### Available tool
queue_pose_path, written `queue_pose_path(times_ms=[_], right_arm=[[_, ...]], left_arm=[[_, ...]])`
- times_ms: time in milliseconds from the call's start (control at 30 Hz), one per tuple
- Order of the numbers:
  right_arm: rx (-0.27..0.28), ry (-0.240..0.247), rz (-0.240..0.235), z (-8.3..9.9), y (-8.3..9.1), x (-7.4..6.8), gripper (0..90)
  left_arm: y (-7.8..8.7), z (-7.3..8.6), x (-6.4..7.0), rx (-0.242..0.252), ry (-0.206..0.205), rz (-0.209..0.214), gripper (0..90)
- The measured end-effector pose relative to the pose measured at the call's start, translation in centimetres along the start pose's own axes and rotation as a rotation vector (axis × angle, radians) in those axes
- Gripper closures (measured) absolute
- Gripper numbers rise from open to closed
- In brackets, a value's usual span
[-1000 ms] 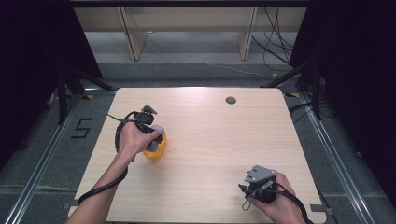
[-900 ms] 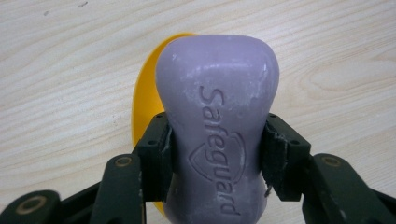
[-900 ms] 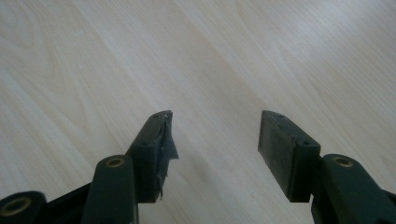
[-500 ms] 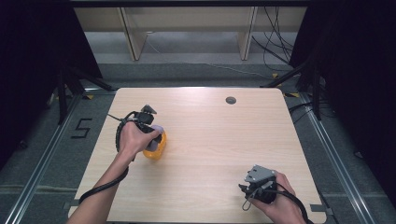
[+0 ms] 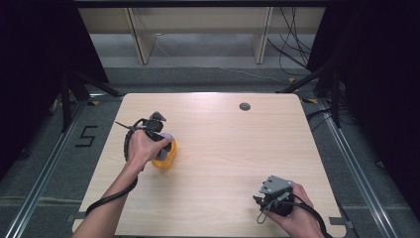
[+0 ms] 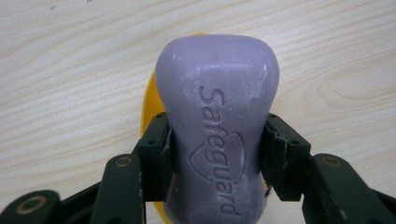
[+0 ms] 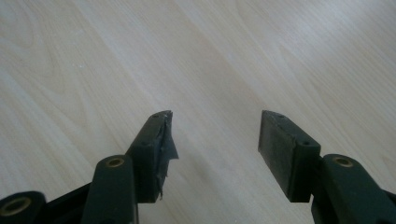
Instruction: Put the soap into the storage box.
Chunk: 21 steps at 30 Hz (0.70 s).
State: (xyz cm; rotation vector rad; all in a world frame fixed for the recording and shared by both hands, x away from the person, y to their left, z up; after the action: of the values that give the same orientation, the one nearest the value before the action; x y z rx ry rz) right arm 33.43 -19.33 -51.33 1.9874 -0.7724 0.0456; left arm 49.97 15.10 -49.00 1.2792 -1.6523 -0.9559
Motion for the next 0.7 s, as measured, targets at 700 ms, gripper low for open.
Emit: queue_pose_path(times_ms=[700], right_arm=[[0.002, -0.001, -0.003, 0.0, 0.0, 0.0, 45.1]], left_arm=[[-1.4, 0.2, -0.2, -0.047, 0.051, -0.026, 48.9]])
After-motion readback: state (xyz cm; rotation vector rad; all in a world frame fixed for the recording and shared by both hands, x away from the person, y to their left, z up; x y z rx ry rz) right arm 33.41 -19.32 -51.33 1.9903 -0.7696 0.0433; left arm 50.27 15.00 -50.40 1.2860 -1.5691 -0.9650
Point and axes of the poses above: each handheld gripper's, and its own axes: y roughly backward along the jaws, z roughly out of its underside, x roughly to its right, the point moved 7 cm from there along -y, roughly forward along the jaws, and after that the axes turned 11 degrees about y, right-handed, at the moved point
